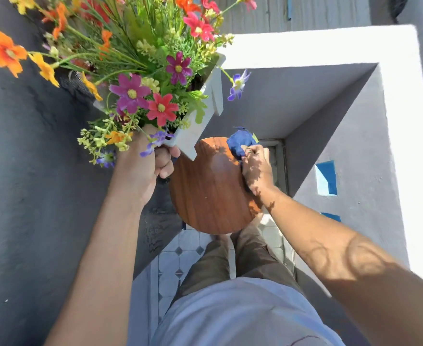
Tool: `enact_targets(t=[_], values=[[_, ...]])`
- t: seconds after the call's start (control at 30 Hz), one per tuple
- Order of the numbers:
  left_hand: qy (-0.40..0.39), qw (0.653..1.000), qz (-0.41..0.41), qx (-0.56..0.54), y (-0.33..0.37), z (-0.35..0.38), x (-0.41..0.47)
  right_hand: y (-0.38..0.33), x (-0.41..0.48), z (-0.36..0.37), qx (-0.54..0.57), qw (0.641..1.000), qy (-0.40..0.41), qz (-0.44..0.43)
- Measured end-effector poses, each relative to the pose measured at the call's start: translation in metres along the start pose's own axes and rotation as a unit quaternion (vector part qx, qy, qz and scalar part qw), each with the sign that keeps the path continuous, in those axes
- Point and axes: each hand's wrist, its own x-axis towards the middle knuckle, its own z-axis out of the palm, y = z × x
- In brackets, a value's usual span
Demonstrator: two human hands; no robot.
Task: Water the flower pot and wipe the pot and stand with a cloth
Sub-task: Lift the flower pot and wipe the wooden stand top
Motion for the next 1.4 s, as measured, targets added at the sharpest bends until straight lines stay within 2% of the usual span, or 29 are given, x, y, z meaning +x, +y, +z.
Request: enact_targets(t=[0.07, 0.1, 0.2, 0.27, 0.47, 0.57, 0.67, 0.73, 0.87, 1.0, 1.1, 1.23, 1.4], values=[[0.003, 1.0, -0.006, -0.011, -0.004, 0.0, -0.002, 0.006, 0.001, -0.001, 0.026, 0.999, 0.003, 0.038], [0.004, 1.0, -0.008, -0.02, -0.006, 0.001, -0.003, 0.003, -0.003, -0.001, 0.016, 1.0, 0.002, 0.027], [0.005, 0.999, -0.007, -0.035, -0.008, 0.003, -0.01, -0.015, -0.03, 0.01, -0.012, 1.0, -0.001, -0.025], [-0.001, 0.999, -0.005, -0.035, -0.01, 0.004, -0.012, -0.031, -0.054, 0.02, -0.001, 0.999, -0.033, -0.043], [-0.004, 1.0, -0.003, -0.026, -0.021, -0.001, -0.014, -0.069, -0.147, 0.04, 0.018, 0.971, -0.13, -0.198], [-0.001, 1.0, -0.003, -0.025, -0.028, 0.0, -0.017, -0.057, -0.166, 0.043, 0.008, 0.958, -0.151, -0.244], [-0.007, 1.0, -0.003, -0.018, -0.038, 0.003, -0.018, -0.039, -0.152, 0.029, -0.009, 0.959, -0.14, -0.245], [-0.006, 1.0, -0.001, -0.014, -0.047, 0.006, -0.019, -0.026, -0.135, 0.015, -0.007, 0.974, -0.121, -0.189], [0.014, 0.999, -0.025, -0.026, -0.068, 0.016, -0.028, 0.012, -0.1, -0.008, 0.028, 0.998, -0.062, -0.002], [0.026, 0.998, -0.04, -0.048, -0.096, 0.031, -0.04, 0.043, -0.094, -0.027, 0.062, 0.994, -0.001, 0.09], [0.044, 0.997, -0.055, -0.039, -0.123, 0.045, -0.05, 0.061, -0.108, -0.042, 0.112, 0.971, 0.037, 0.208], [0.059, 0.994, -0.087, -0.02, -0.158, 0.058, -0.065, 0.066, -0.131, -0.064, 0.198, 0.949, 0.065, 0.237], [0.09, 0.988, -0.113, -0.051, -0.194, 0.077, -0.073, 0.046, -0.156, -0.088, 0.302, 0.912, 0.098, 0.259]])
